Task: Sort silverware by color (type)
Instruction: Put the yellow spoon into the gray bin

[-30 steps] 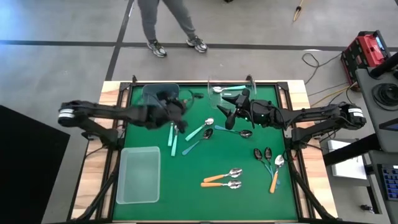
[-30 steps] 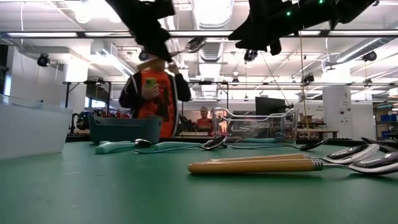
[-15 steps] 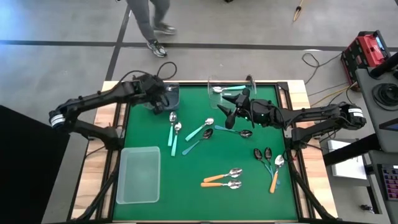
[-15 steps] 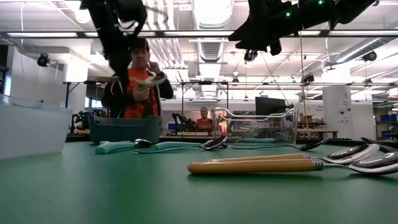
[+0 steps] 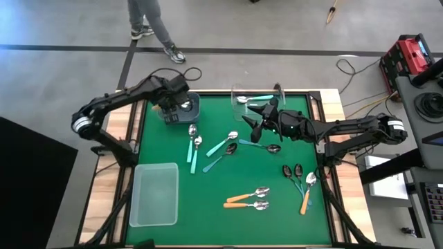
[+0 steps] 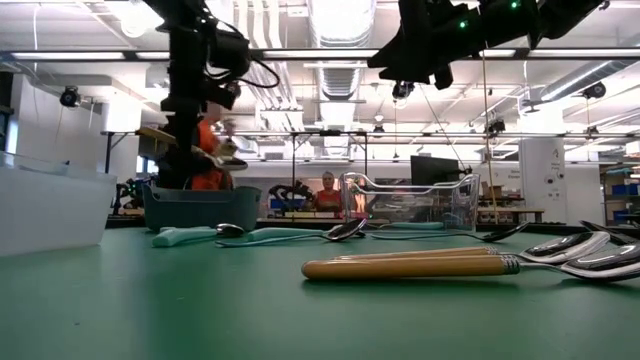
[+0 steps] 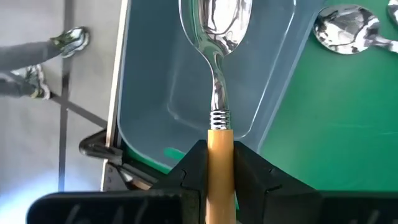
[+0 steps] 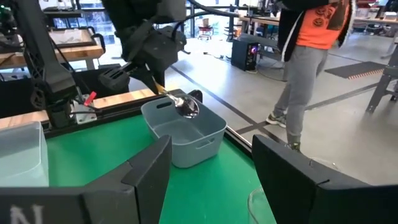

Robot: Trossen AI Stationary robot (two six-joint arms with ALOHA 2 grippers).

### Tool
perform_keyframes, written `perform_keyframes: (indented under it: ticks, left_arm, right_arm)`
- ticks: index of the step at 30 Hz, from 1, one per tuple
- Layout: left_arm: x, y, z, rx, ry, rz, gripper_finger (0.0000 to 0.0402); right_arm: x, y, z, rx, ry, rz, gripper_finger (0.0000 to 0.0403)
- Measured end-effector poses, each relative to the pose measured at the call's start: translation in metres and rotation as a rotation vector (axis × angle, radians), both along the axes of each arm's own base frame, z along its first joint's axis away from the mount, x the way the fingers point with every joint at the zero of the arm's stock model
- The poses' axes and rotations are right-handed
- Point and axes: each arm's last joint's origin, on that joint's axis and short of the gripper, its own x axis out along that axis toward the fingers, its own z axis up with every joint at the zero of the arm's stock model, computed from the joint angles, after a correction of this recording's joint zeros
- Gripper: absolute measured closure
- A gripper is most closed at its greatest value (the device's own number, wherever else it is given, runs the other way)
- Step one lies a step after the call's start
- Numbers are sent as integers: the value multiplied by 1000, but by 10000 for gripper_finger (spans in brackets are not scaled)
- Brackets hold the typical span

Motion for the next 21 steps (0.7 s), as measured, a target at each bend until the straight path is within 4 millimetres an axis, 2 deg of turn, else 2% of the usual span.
perform_keyframes:
  ticks: [4, 12, 21]
  left_arm:
    - [4, 16, 1, -78, 51, -26, 366]
    - [-1, 49, -6, -172, 121, -2, 366]
    - [1, 62, -25, -267, 141, -37, 371]
  right_arm:
    - [0, 0, 0, -10, 6, 1, 188]
    - [0, -2, -1, -13, 21, -5, 188]
    - [-4, -12, -8, 22, 85, -49, 188]
